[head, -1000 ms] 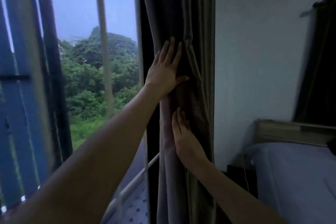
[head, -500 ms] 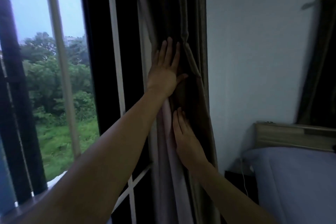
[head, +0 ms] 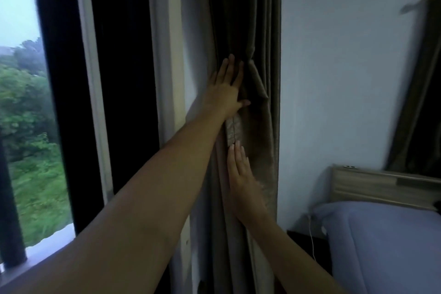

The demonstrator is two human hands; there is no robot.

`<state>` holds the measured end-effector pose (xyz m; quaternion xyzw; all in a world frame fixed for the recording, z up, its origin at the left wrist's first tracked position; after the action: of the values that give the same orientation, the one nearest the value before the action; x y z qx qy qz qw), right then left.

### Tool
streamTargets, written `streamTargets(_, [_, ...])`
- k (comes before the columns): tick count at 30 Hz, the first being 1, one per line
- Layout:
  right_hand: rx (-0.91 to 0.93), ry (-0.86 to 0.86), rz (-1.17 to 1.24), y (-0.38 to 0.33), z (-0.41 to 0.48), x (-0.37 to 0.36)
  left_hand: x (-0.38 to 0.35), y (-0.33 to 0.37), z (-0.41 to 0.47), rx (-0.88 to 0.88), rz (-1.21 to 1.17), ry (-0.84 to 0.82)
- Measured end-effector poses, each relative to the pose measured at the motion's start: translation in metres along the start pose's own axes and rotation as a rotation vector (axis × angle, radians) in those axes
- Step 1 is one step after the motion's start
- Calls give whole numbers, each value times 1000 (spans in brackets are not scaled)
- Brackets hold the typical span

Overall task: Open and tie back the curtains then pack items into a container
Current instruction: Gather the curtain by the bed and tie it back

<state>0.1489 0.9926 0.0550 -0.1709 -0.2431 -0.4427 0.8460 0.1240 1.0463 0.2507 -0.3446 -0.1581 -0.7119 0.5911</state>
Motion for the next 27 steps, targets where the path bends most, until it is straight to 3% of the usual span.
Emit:
streamTargets(19, [-11, -39, 50, -63, -54, 9, 48, 2, -85, -30, -5, -6])
streamTargets(27, [-20, -96, -54, -95, -82, 28, 84, 8, -132, -15, 87, 25])
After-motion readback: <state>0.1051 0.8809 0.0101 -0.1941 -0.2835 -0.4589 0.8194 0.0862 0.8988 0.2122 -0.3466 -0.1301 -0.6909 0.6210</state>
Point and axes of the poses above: each hand's wrist, its own z-axis towards the middle knuckle, its own x-axis out of the back of the hand, y = z × x, the point moved 10 cm from there along z, towards the middle knuckle, and after that the axes turned 1 degree about x, right-handed, at the moved point
